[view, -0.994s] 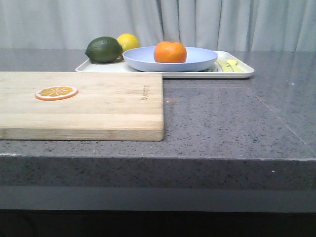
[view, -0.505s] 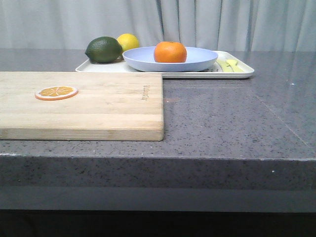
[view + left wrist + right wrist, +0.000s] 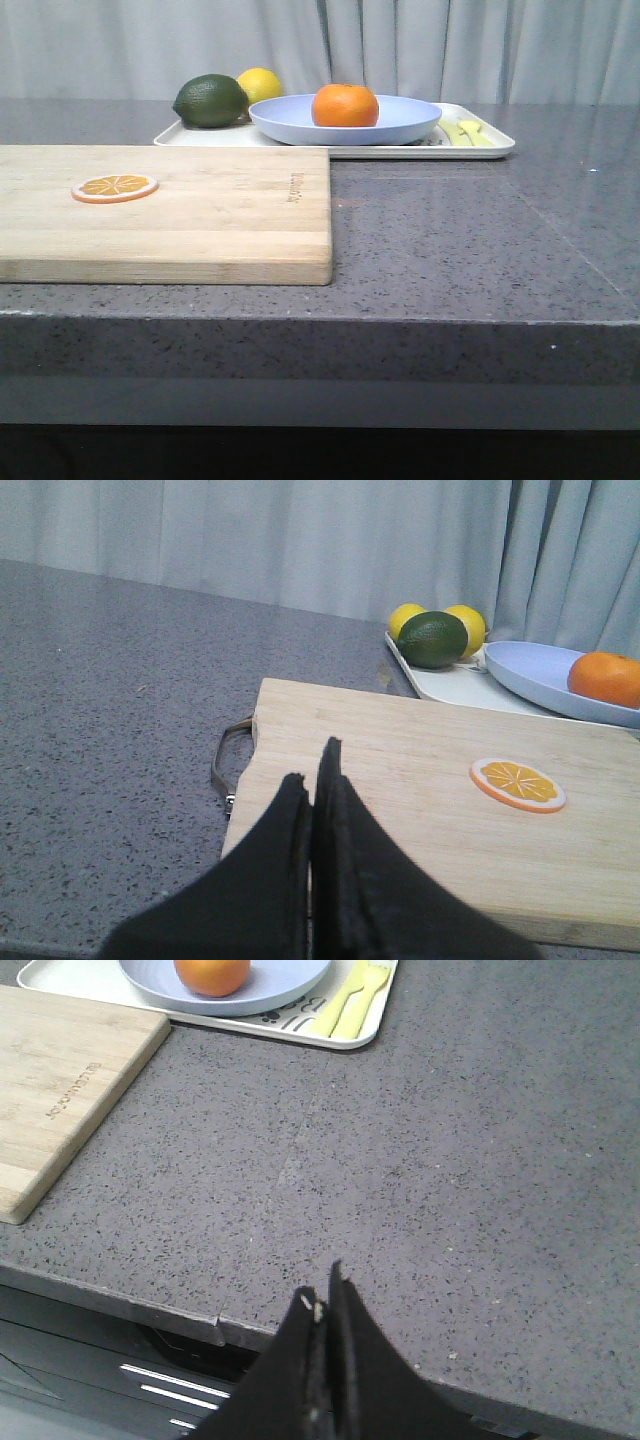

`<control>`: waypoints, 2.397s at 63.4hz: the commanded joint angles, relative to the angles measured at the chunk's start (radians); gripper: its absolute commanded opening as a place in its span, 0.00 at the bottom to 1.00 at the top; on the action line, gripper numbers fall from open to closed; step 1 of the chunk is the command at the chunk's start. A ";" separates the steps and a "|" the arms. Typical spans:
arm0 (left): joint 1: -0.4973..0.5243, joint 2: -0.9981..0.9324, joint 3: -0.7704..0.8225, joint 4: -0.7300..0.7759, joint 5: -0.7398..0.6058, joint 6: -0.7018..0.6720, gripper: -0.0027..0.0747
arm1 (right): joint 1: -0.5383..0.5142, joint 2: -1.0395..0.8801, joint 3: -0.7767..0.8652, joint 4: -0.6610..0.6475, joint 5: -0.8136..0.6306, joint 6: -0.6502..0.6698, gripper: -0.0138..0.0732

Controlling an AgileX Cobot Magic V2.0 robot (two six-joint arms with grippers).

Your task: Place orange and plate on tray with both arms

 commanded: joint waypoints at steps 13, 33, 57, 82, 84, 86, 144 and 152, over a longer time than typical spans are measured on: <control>0.000 -0.020 0.028 -0.009 -0.090 -0.008 0.01 | -0.003 0.009 -0.025 0.003 -0.072 -0.008 0.08; 0.000 -0.020 0.028 -0.009 -0.090 -0.008 0.01 | -0.003 0.009 -0.025 0.003 -0.072 -0.008 0.08; 0.000 -0.020 0.028 -0.009 -0.090 -0.008 0.01 | 0.007 -0.138 0.244 -0.030 -0.394 -0.008 0.08; 0.000 -0.020 0.028 -0.009 -0.090 -0.008 0.01 | 0.046 -0.385 0.737 -0.029 -0.953 -0.008 0.08; 0.000 -0.020 0.028 -0.009 -0.090 -0.008 0.01 | 0.044 -0.389 0.734 -0.029 -0.939 -0.008 0.08; 0.000 -0.020 0.028 -0.009 -0.090 -0.008 0.01 | 0.044 -0.389 0.735 -0.029 -0.943 -0.008 0.08; 0.000 -0.020 0.028 -0.009 -0.090 -0.008 0.01 | -0.027 -0.389 0.735 -0.226 -0.984 0.238 0.08; 0.000 -0.020 0.028 -0.009 -0.090 -0.008 0.01 | -0.032 -0.389 0.735 -0.226 -0.984 0.238 0.08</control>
